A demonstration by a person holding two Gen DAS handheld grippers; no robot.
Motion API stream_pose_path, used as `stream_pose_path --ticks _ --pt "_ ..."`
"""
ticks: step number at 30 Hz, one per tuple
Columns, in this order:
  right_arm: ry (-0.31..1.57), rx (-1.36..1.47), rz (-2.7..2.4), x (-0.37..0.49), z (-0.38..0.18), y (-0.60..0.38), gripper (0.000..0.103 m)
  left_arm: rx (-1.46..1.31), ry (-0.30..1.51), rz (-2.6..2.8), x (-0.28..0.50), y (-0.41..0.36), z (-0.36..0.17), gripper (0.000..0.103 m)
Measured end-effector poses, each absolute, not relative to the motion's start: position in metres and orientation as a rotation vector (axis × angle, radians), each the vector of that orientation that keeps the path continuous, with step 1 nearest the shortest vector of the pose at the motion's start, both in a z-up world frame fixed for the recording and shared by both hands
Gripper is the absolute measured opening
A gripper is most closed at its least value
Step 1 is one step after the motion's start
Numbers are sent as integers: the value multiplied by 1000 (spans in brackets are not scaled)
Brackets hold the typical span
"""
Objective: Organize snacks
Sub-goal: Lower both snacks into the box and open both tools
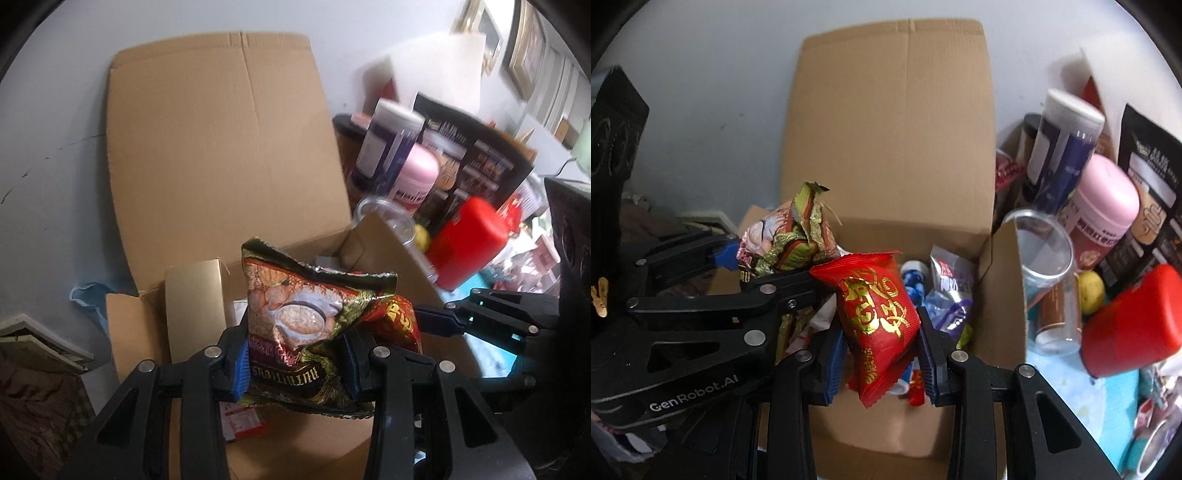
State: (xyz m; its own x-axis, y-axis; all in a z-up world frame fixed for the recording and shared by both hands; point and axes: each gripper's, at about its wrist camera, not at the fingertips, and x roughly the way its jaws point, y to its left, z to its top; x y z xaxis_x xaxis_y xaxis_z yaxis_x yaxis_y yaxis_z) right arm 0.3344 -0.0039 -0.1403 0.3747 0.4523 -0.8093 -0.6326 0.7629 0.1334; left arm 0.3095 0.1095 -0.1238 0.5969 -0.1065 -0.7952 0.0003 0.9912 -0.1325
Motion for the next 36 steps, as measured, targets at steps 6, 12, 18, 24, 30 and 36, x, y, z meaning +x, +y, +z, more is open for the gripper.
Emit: stream_pose_path --ticks 6,12,18,24,30,36 --pt "983 -202 668 345 -161 1 34 -64 952 -41 321 105 -139 40" --pt "1020 -228 630 353 -171 4 34 -46 984 1 328 106 -152 43" --pt "1071 -242 608 357 -186 7 35 -107 1074 4 335 112 -174 43" --pt "1063 -269 605 354 -188 8 36 -65 1088 40 339 107 -175 45" --pt "1053 -302 599 352 -180 12 45 -35 1072 101 342 102 -167 46" --pt "989 -300 580 349 -156 2 65 -52 1053 140 340 102 -152 46"
